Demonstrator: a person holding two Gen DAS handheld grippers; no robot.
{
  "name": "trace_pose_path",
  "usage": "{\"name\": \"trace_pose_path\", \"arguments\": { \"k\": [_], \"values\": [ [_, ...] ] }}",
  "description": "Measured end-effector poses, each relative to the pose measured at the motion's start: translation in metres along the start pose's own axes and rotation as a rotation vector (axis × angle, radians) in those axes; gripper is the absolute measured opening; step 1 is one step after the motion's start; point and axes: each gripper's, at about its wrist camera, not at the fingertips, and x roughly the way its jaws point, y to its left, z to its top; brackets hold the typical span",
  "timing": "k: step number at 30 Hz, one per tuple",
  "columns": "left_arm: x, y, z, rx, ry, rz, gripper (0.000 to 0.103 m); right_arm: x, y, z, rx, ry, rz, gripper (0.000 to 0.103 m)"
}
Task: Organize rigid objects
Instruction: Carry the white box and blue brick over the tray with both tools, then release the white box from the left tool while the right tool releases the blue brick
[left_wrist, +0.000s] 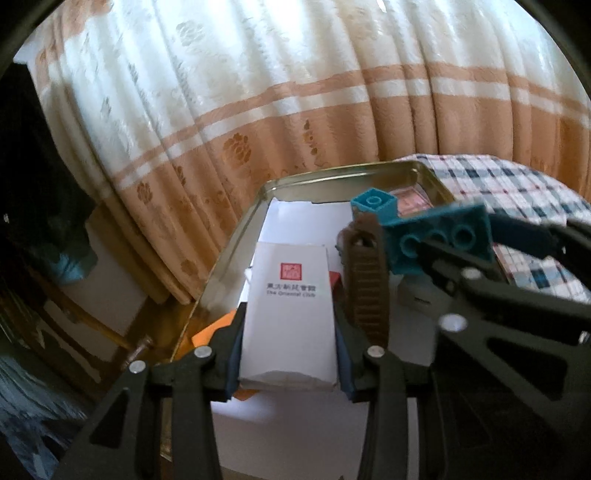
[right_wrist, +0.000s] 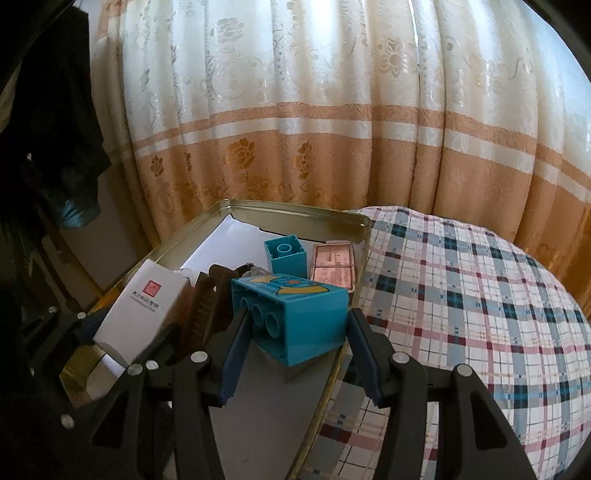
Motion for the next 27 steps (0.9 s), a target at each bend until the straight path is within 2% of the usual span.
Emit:
{"name": "trace_pose_path", "arguments": {
  "k": [7,12,19,24,27],
  "values": [
    [-0.002,0.006,0.002,-0.040,0.004,-0.064,0.041,0.009,0.001,0.008,-0.024,-0.008,-0.023,0.056],
    [0.011,0.006,0.007,-0.080,0.043,-0.109,0.041,0.019,0.002,0.011,-0.052,-0.016,-0.056,0.056],
    [0.007,0.006,0.004,-0.112,0.046,-0.139,0.040,0.019,0.004,0.009,-0.080,-0.030,-0.062,0.057],
    [0.006,0.009,0.003,-0.132,0.049,-0.152,0.040,0.016,-0.001,0.008,-0.055,-0.036,-0.029,0.057],
    [0.007,0.010,0.004,-0.135,0.051,-0.143,0.041,0.012,-0.005,0.008,-0.016,-0.036,0.051,0.071]
  ]
}}
